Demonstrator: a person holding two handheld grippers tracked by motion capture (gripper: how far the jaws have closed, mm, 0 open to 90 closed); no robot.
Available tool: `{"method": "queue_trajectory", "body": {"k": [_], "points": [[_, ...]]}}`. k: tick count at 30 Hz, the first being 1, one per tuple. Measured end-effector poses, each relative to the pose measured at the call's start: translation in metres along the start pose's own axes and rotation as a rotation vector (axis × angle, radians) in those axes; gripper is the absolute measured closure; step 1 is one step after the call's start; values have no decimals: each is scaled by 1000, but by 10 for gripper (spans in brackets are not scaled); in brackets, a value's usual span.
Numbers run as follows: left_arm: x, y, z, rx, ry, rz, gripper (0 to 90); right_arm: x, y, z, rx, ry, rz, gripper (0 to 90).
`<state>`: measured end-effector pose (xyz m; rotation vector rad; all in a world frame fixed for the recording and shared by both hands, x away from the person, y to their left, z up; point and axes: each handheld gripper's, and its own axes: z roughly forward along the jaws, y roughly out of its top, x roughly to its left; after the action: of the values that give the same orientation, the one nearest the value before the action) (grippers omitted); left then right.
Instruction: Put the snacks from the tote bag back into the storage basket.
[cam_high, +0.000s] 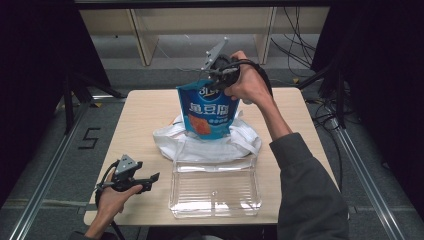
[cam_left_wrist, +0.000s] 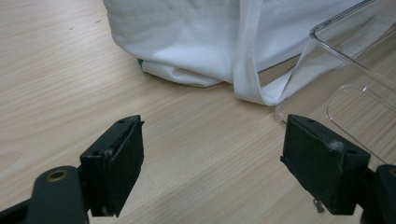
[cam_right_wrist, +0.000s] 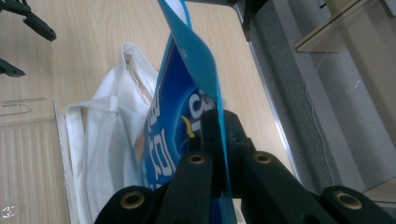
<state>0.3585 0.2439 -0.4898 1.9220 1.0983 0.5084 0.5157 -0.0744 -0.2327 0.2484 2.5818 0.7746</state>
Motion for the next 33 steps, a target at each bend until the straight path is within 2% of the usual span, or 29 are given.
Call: {"method": "queue_trajectory", "body": {"k": [1, 2, 3, 4, 6, 7, 11, 12, 14, 17, 18, 21, 22, 23, 24, 27, 28, 29, 32, 33], "points": [[0, 0, 0, 0, 2, 2, 201, -1, 4, -7, -7, -7, -29, 900], [0, 1, 0, 1, 2, 3, 201, 0, 5, -12, 3, -11, -9, 900], [1, 1, 0, -1, 2, 13, 201, 0, 5, -12, 3, -11, -9, 900], [1, 0, 0, -1, 4, 6, 201, 0, 8, -17, -3, -16, -35, 900], [2, 0, 0, 5, 0, 12, 200, 2, 10, -25, -1, -15, -29, 900], [2, 0, 0, 3, 3, 12, 200, 5, 11, -33, -2, -21, -36, 900], [2, -1, 1, 11, 7, 11, 201, 11, 10, -42, 2, -21, -26, 900], [2, 0, 1, 9, 3, 11, 200, 17, 9, -49, 7, -24, -30, 900], [2, 0, 1, 10, 4, 13, 200, 21, 9, -54, 5, -10, -51, 900], [2, -1, 1, 11, 0, 8, 201, 27, 7, -59, 6, -15, -49, 900], [2, 0, 1, 7, -1, 2, 201, 32, 6, -65, 7, -4, -45, 900], [2, -1, 1, 6, -1, 2, 201, 37, 4, -69, 5, 1, -34, 900], [2, -1, 1, 6, 0, -1, 201, 38, 4, -70, -2, 9, -49, 900], [2, -1, 1, 9, 3, 5, 200, 42, 3, -73, 5, 15, -28, 900], [2, 0, 1, 4, 4, 2, 201, 43, 3, -74, -4, 14, -58, 900], [2, -1, 0, 4, 5, 0, 201, 53, 1, -78, -11, 34, -63, 900], [2, -1, 1, 7, 1, -1, 201, 55, 0, -79, -6, 32, -52, 900], [3, 0, 1, 6, 6, 8, 201, 57, 0, -80, -6, 36, -61, 900], [2, -1, 2, 7, 8, -4, 201, 59, 0, -82, -10, 39, -71, 900], [4, -1, 1, 21, 13, 15, 201, 61, 0, -82, -11, 39, -75, 900]]}}
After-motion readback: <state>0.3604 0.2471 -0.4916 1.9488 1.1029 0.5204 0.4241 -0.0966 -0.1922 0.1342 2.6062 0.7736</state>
